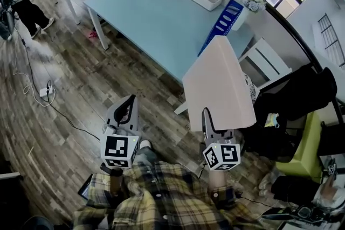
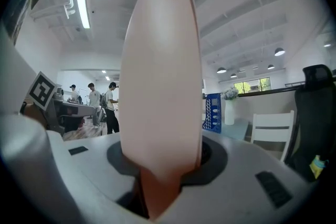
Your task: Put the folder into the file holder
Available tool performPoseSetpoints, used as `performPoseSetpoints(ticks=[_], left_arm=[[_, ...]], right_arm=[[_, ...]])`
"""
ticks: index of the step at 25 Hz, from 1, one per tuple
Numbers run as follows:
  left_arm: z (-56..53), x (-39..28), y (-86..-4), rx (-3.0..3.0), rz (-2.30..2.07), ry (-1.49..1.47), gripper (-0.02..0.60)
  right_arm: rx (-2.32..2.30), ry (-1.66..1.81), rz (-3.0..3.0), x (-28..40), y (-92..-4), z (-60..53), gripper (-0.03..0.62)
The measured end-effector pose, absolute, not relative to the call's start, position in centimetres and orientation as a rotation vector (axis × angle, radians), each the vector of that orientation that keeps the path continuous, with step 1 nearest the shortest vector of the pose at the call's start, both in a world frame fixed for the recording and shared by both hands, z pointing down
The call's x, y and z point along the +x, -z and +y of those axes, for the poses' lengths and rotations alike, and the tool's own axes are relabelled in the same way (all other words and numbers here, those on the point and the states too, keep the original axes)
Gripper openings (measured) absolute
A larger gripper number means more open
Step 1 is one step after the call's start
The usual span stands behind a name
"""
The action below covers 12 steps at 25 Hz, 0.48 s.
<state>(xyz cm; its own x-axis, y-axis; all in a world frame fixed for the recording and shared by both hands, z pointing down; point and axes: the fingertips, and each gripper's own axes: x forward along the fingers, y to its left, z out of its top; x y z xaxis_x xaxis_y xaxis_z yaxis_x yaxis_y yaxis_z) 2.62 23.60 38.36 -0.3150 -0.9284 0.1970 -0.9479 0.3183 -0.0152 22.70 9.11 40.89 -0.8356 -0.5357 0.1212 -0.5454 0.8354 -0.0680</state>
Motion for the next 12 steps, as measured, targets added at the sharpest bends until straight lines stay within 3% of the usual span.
performPoseSetpoints(ticks=[12], left_arm=[[23.3,-3.1,-40.4,1.753,-2.349,-0.222,-0.008]], right_arm=[[0.932,-0.202,-2.85,18.0,-42.1,9.6,0.158]])
